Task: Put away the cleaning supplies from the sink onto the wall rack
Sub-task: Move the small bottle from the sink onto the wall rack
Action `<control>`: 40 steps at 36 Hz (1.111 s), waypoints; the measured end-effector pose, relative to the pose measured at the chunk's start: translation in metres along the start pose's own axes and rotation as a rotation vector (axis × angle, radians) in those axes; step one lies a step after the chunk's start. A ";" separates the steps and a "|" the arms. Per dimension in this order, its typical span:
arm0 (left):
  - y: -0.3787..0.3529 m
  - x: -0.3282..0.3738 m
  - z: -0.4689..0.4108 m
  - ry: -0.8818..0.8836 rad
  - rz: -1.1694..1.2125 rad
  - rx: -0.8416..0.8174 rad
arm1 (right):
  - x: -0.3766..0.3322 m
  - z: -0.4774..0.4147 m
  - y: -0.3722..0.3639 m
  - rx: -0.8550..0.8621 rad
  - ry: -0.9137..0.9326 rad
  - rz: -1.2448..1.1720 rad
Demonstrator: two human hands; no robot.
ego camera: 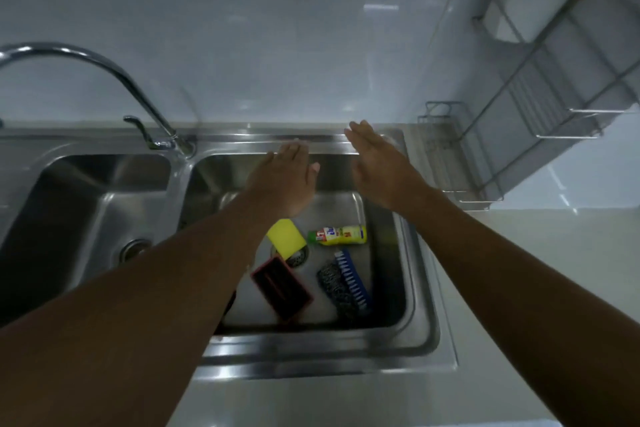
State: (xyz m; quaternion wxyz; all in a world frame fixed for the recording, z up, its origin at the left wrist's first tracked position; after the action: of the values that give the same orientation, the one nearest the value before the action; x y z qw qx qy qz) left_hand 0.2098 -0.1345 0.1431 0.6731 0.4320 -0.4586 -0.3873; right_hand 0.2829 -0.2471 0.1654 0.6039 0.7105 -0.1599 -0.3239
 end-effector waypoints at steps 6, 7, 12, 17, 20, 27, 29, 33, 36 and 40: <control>-0.053 -0.077 0.022 0.091 -0.015 -0.082 | -0.014 0.022 -0.109 -0.230 -0.084 -0.069; -0.061 -0.088 0.025 0.102 -0.027 -0.093 | -0.012 0.026 -0.124 -0.265 -0.108 -0.072; -0.100 -0.150 0.040 0.169 -0.025 -0.144 | -0.010 0.041 -0.191 -0.415 -0.168 -0.080; -0.115 -0.200 0.053 0.218 -0.090 -0.078 | -0.006 0.051 -0.244 -0.539 -0.202 -0.032; -0.112 -0.214 0.057 0.197 -0.086 0.006 | -0.006 0.049 -0.264 -0.544 -0.200 0.019; -0.118 -0.225 0.067 0.141 -0.005 0.137 | 0.008 0.034 -0.302 -0.558 -0.179 0.239; -0.118 -0.227 0.067 0.138 0.008 0.171 | 0.012 0.030 -0.309 -0.578 -0.186 0.290; -0.119 -0.229 0.066 0.122 -0.001 0.203 | 0.016 0.019 -0.305 -0.506 -0.216 0.353; -0.120 -0.229 0.065 0.111 -0.004 0.209 | 0.018 0.015 -0.303 -0.477 -0.200 0.384; -0.121 -0.229 0.065 0.111 -0.010 0.207 | 0.017 0.016 -0.294 -0.423 -0.184 0.310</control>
State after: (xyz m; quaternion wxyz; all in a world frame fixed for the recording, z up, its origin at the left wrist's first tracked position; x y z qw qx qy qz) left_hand 0.0690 0.0211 -0.0212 0.6473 0.5223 -0.4558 -0.3169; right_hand 0.2372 -0.2051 -0.1231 0.7641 0.5034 -0.2497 -0.3169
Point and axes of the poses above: each hand's wrist, its own z-axis away from the middle knuckle, its own y-axis out of the back of the hand, x = y × z, the point moved 10 cm from there along -z, towards the middle knuckle, and after that the axes turned 2 degrees about z, right-handed, at the moved point
